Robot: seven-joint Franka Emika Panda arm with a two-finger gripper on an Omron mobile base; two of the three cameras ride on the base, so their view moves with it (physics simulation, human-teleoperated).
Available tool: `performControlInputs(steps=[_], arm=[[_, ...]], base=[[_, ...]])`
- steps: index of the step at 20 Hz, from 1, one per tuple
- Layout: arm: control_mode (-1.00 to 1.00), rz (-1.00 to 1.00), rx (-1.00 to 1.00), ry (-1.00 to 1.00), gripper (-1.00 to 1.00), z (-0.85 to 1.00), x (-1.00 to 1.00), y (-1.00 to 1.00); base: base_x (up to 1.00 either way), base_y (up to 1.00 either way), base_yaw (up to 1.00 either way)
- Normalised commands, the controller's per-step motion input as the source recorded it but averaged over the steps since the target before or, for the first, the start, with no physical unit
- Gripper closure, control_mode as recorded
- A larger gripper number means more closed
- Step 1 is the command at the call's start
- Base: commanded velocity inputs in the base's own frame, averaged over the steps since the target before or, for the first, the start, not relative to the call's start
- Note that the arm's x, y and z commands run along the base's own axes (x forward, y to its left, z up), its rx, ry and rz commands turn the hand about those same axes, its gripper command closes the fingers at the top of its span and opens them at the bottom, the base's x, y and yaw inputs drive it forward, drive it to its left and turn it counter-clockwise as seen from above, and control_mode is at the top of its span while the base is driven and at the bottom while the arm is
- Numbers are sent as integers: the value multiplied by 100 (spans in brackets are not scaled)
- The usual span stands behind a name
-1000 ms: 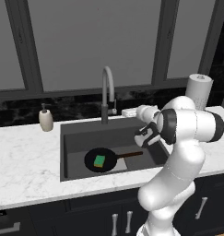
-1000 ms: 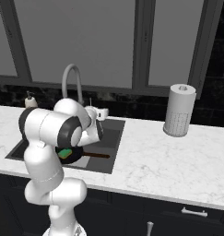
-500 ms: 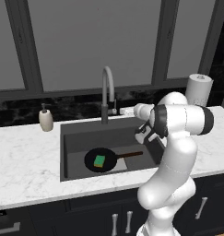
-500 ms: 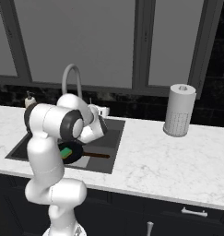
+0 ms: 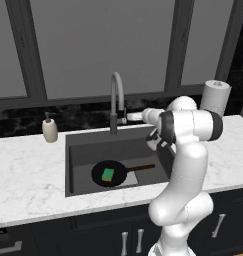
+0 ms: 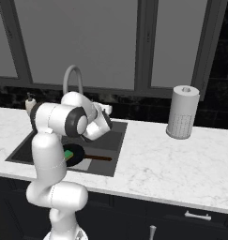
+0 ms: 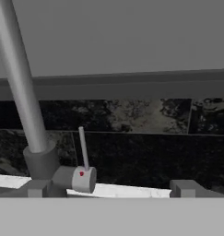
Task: Pick the pan and sponge and place them into the sink. Then turn on the water.
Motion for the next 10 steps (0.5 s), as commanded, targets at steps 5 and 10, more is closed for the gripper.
performControlInputs(steps=[5, 10], arm=[[-100, 0, 0, 0, -100, 0, 29, 10], [-100, 0, 0, 0, -100, -9, 31, 21]], base=[[0, 0, 0], [0, 0, 0]])
